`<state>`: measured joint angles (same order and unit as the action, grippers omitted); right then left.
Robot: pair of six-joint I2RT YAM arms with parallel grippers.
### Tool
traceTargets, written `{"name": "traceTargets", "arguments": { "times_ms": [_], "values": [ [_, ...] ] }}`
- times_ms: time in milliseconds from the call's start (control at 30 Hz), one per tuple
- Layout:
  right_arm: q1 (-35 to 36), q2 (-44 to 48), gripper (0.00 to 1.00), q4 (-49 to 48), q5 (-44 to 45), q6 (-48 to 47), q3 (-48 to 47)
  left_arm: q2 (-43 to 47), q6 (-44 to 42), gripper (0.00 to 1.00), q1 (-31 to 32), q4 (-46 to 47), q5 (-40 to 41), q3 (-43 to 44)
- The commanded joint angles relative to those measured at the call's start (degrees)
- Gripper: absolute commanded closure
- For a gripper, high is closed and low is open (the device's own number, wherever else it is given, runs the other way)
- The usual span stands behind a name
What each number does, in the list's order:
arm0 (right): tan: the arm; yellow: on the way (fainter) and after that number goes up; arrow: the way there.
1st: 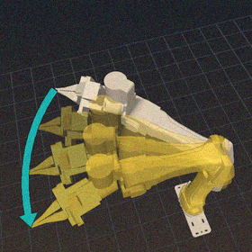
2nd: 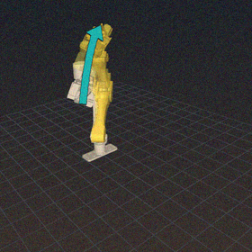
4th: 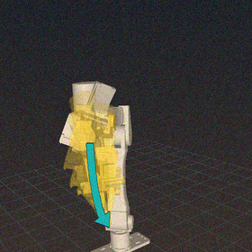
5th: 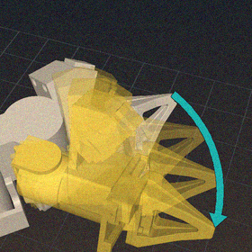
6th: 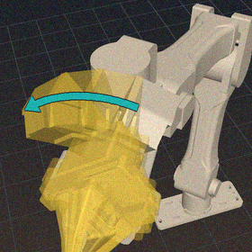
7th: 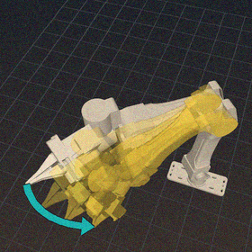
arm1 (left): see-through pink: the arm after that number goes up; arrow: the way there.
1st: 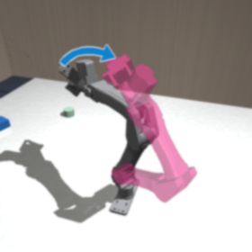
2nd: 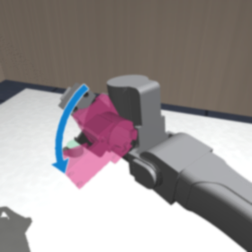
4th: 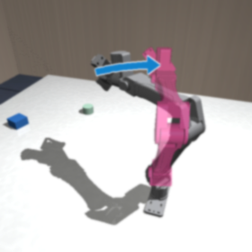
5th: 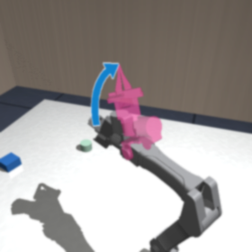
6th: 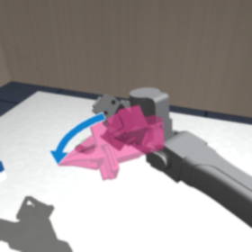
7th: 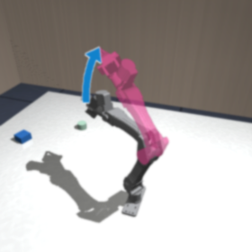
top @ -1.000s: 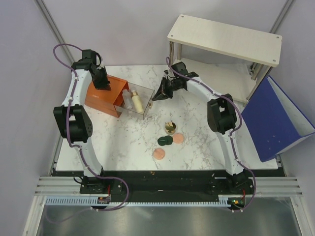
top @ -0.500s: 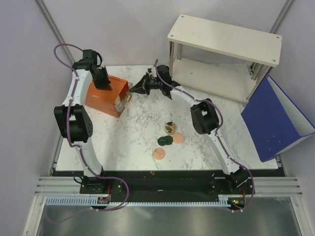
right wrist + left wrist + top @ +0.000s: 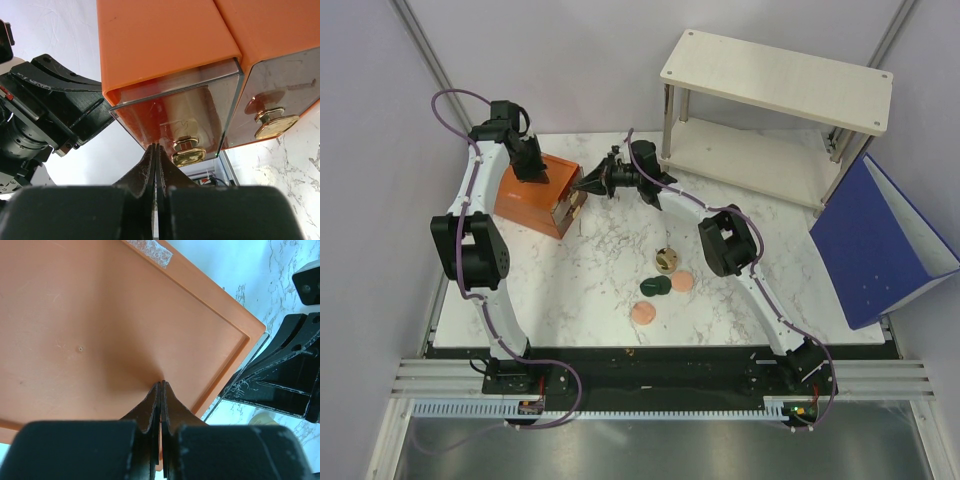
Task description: Organize the makeup
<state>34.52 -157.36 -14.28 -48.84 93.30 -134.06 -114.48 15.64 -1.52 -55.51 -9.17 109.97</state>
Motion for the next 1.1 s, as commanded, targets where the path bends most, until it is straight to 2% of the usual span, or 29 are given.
{"name": "traceTargets", "arguments": {
  "times_ms": [0, 133, 300, 500, 733, 767, 900, 1067],
  "values": [
    [0.6, 0.0, 0.94, -0.8, -0.7, -0.3, -1.5, -4.9, 1.1, 0.98, 0.8, -5.8, 1.5, -2.4],
    [0.1, 2.7, 0.87, 0.1, 0.8, -3.3, 1.7, -5.0, 1.3, 0.98, 0.8, -5.8, 1.5, -2.3],
    [0.5, -0.7, 0.87, 3.6, 1.3, -3.6, -3.0, -4.9, 1.1, 0.98, 0.8, -5.8, 1.6, -2.5],
    [0.9, -1.8, 0.86, 3.6, 3.6, -3.2, -3.7, -4.6, 0.9, 0.98, 0.8, -5.8, 1.5, -2.5],
    [2.1, -3.3, 0.76, 2.9, 3.8, -1.6, -4.9, -4.6, 0.6, 0.98, 0.8, -5.8, 1.3, -2.5],
    [2.4, -3.5, 0.75, 2.5, 3.8, -1.3, -5.1, -4.5, 0.6, 0.98, 2.5, -5.8, 1.1, -2.5],
    [2.8, -3.7, 0.73, 0.3, 3.5, 0.3, -4.9, -4.4, 0.7, 0.98, 2.9, -5.8, 1.2, -2.6],
    [0.6, 3.1, 0.72, -0.9, 4.8, -4.3, 2.9, -3.8, 0.7, 0.98, 3.0, -5.8, 1.3, -2.6]
  ]
}}
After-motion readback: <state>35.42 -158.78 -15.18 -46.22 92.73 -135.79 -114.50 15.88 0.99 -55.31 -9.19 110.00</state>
